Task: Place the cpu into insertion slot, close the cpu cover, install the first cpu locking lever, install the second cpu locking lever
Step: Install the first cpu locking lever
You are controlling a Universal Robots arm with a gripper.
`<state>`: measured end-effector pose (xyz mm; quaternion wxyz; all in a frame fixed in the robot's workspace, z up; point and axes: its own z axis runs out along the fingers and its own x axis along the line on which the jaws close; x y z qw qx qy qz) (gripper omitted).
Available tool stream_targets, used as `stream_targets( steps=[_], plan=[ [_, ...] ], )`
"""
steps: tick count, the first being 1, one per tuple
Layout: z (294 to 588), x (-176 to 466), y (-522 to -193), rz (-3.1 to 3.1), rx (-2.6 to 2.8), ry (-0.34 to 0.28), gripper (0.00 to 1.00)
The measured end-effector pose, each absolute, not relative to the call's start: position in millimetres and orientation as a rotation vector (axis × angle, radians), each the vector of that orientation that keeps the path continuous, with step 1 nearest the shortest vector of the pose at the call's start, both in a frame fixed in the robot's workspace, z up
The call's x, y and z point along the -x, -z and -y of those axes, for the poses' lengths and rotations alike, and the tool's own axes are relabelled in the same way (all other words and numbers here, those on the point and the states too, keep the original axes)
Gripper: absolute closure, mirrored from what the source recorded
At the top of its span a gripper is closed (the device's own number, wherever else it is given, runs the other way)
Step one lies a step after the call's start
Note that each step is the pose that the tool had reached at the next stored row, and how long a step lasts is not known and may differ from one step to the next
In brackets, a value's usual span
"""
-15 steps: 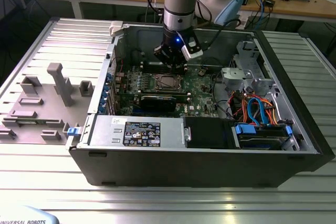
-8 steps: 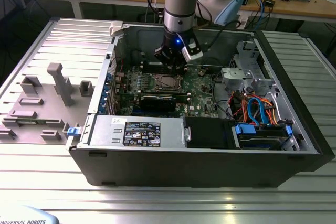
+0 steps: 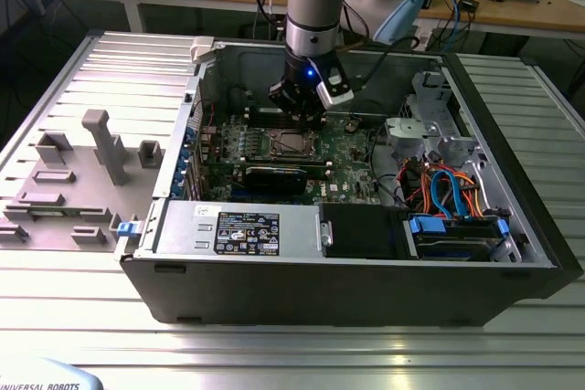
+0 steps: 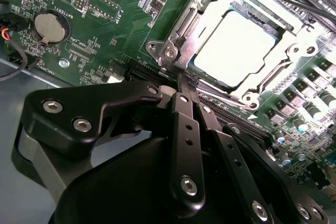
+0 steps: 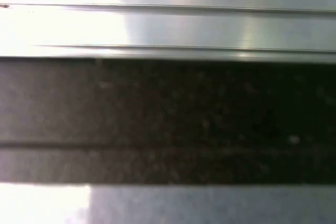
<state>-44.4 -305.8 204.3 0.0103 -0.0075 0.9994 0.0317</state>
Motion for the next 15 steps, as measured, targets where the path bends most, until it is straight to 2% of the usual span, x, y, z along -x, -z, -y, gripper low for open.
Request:
stream_targets(
  steps=[8, 15],
  plan=[
    [305.8, 44.4, -206.3, -3.12, 0.024, -0.098, 0.89],
    [305.9, 44.4, -203.8, -3.121, 0.024, -0.071, 0.89]
  ],
)
